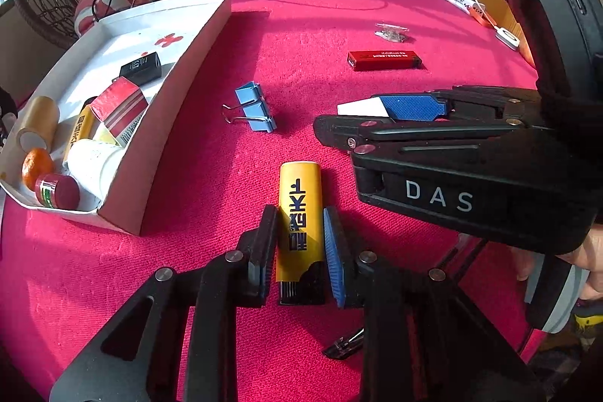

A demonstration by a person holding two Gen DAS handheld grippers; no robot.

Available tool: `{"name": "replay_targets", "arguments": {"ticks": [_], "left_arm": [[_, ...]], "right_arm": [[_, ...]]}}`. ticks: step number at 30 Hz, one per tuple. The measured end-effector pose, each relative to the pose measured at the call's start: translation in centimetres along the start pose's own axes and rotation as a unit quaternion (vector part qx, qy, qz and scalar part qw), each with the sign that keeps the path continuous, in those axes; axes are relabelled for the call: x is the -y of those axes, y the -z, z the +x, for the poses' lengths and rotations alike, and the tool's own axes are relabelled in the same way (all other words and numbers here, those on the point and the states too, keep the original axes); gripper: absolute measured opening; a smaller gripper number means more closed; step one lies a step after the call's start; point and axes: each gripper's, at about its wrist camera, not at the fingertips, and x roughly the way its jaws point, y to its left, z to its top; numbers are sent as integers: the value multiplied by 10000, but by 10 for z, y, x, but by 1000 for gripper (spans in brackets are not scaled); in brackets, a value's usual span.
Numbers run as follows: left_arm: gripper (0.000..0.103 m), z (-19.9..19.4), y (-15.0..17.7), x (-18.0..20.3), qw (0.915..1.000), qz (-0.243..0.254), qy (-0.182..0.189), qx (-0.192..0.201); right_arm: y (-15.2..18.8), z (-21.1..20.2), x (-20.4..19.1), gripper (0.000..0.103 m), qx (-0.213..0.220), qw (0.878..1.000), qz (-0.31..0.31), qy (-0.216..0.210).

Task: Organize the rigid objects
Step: 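Grasp the yellow lighter with the left tool while the right tool grasps the white plug, then lower the lighter into the tray with the left tool while the right tool places the plug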

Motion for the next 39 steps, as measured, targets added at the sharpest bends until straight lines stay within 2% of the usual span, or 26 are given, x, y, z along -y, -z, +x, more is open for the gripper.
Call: {"name": "replay_targets", "arguments": {"ticks": [1,6,9,11,19,30,34,39], "left_arm": [[24,0,0,0,10000,18,-11,5],[27,0,0,-3,9999,-21,111,24],[27,0,2,1,9999,83,16,81],[24,-1,3,3,9999,108,-29,129],[24,-6,4,-3,9998,8,127,173],[24,-37,1,-15,9973,-133,24,720],[24,-58,-8,-40,9932,-365,-238,1081],[24,-71,-27,-106,9834,-1114,-643,1279]], "right_arm": [[0,1,-1,41,-1,10000,-83,8],[2,-1,-2,41,81,9997,-207,134],[3,-3,0,41,103,9996,-201,183],[2,-4,0,41,130,9995,-197,204],[-1,-15,-2,41,327,9987,-241,299],[-9,-26,-8,41,474,9977,-293,391],[-20,-32,-11,41,578,9972,-324,352],[-48,-37,-25,41,671,9972,-279,-179]]}}
